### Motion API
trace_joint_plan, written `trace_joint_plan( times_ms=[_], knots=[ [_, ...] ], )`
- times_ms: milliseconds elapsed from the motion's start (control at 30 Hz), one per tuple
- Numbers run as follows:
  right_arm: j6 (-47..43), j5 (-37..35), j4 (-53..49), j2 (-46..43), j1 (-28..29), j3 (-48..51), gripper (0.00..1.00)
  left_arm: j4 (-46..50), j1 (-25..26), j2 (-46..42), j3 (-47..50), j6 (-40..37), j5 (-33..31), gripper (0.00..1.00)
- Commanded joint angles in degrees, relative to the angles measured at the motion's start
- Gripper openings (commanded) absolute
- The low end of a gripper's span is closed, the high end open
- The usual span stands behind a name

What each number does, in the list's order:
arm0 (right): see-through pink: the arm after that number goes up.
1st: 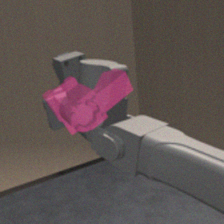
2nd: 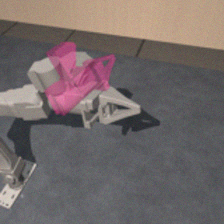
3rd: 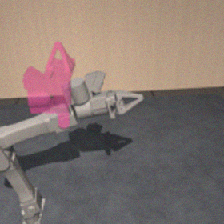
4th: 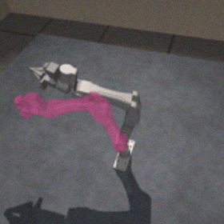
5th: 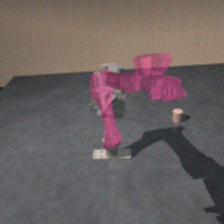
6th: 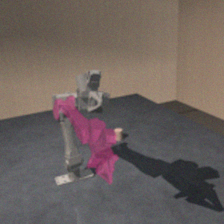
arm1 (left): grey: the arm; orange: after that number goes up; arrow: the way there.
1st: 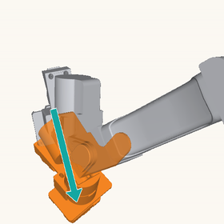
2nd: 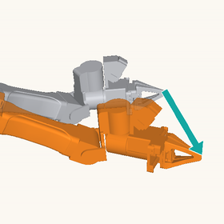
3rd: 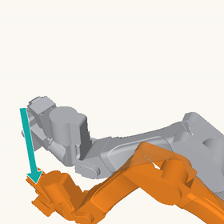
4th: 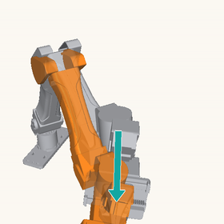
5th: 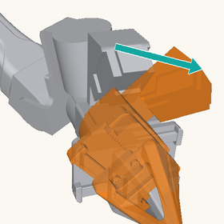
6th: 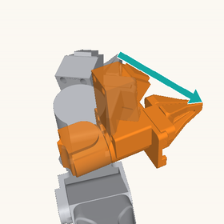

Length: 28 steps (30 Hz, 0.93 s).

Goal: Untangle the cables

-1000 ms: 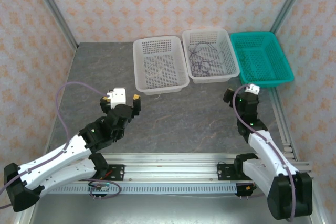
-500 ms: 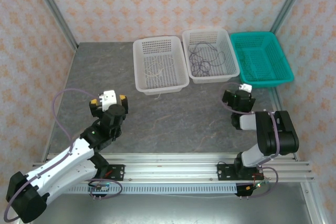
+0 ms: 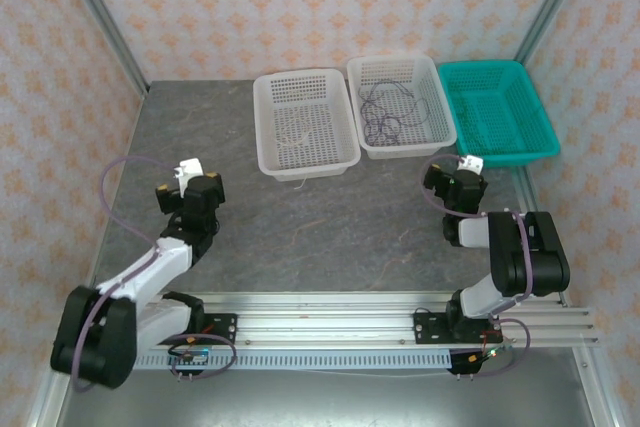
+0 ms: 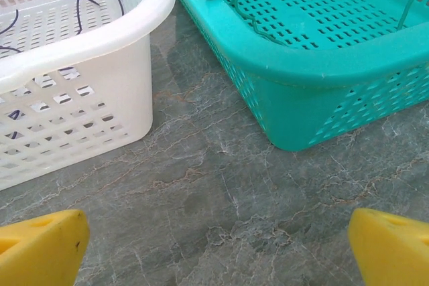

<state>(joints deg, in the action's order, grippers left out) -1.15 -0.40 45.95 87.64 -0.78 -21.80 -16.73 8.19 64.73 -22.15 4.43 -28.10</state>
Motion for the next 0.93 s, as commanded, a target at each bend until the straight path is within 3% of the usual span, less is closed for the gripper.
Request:
trace_joint_plan(
  times_ms=[0,133,200,267,633,900],
  knots=[
    [0.55,0.14,1.94,-0.49,0.29,-0.43,0.99,-12.14,-3.79,7.06,-0.74,-3.17,10.41,1.00],
    [0.51,0.07,1.89,-0.47,0.34,-0.43,0.99,-19.95,-7.18,15.69,-2.93,-0.78,17.72,1.00],
    [0.48,0.09,1.86,-0.47,0.39,-0.46,0.99,-27.98,-6.17,21.53,-1.91,-4.37,21.93,1.00],
    [0.45,0.06,1.88,-0.50,0.42,-0.43,0.99,-25.69,-4.44,20.65,-1.97,-5.70,21.18,1.00],
    [0.11,0.11,1.44,-0.37,0.55,-0.82,0.99,-25.66,-5.55,21.10,-2.36,-5.04,22.59,1.00],
    [-1.22,-3.58,1.44,-0.38,2.66,-0.70,0.99,-25.90,-5.55,21.14,-2.28,-5.04,22.57,1.00]
  ],
)
